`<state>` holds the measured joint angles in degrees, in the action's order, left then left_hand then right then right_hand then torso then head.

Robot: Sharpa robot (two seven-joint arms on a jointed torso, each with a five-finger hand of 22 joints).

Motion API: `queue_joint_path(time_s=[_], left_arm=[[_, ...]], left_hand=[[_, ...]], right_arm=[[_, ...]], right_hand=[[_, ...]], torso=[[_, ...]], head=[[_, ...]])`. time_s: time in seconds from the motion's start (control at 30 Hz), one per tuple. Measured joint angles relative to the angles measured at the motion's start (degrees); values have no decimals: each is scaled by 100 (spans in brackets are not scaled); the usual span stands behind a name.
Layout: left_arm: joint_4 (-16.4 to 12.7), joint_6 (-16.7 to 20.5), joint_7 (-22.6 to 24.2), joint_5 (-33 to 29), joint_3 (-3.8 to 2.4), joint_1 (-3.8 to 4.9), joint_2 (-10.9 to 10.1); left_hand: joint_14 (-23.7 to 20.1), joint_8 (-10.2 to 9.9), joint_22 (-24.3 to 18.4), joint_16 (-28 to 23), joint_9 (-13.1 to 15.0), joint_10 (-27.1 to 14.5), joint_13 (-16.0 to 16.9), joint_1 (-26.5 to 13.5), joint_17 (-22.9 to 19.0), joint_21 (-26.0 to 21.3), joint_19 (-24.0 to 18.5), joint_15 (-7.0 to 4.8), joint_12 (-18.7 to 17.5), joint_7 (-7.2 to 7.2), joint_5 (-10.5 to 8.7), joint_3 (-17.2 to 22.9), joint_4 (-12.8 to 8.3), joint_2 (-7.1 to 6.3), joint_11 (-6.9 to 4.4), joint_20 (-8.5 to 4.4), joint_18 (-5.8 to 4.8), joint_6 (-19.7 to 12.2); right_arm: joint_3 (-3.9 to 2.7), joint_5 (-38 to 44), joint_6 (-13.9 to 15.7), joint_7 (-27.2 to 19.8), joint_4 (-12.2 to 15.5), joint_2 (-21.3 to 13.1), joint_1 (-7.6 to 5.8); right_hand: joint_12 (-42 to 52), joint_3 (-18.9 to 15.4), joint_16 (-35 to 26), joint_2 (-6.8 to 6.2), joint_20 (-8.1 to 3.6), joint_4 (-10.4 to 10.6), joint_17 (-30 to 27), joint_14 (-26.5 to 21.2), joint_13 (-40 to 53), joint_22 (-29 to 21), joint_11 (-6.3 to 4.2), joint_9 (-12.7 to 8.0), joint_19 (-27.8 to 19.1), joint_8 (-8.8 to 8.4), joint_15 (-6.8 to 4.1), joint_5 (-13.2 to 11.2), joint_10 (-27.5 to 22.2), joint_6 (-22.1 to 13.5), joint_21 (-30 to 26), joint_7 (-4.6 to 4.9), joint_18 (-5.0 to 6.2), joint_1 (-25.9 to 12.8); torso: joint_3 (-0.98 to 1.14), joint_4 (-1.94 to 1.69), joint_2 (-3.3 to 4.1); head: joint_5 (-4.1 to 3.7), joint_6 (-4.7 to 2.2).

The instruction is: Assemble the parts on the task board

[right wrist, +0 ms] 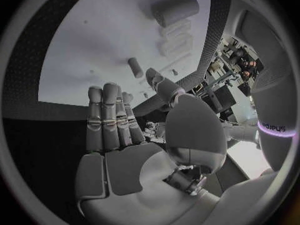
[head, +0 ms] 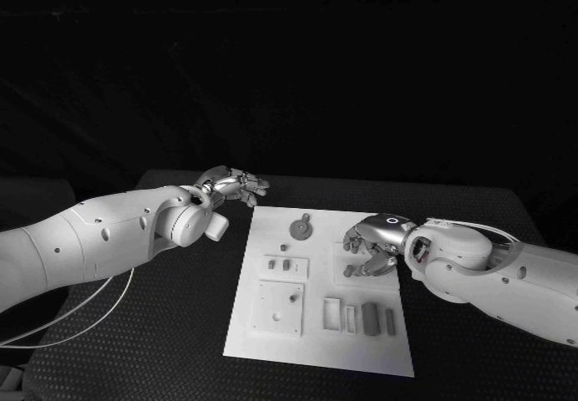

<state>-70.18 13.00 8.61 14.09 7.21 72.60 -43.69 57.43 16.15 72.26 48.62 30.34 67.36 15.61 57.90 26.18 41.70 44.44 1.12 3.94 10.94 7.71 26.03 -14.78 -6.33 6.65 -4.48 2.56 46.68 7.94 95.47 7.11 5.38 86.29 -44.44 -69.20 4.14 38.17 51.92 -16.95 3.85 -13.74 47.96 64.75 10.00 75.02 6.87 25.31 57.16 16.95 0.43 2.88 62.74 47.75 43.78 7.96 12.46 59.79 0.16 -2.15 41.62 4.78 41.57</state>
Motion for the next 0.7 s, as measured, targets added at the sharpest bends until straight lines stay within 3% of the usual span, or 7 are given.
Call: queue_joint_path(time_s=[0.4,0.7], left_arm=[[7,-12,1,0,0,0,-10],[6,-23,1,0,0,0,-11]], left_hand=[[0,0,4,0,0,0,-5,0,5,-23,0,0,0,0,0,0,0,0,-1,1,1,0],[0,0,3,-23,0,1,-4,0,12,-23,-1,0,0,0,0,0,0,0,-1,1,-4,0]], right_arm=[[31,69,-255,-40,109,-48,113],[73,175,-206,-47,41,85,149]], right_hand=[[112,18,90,23,1,62,-73,-22,17,1,-93,10,1,92,-39,0,197,95,34,-83,38,209],[273,330,178,21,-81,340,-136,56,104,-1,-150,59,87,241,-115,0,543,409,100,7,53,404]], torso=[[-7,-1,4],[-8,-7,5]], head=[[27,51],[20,60]])
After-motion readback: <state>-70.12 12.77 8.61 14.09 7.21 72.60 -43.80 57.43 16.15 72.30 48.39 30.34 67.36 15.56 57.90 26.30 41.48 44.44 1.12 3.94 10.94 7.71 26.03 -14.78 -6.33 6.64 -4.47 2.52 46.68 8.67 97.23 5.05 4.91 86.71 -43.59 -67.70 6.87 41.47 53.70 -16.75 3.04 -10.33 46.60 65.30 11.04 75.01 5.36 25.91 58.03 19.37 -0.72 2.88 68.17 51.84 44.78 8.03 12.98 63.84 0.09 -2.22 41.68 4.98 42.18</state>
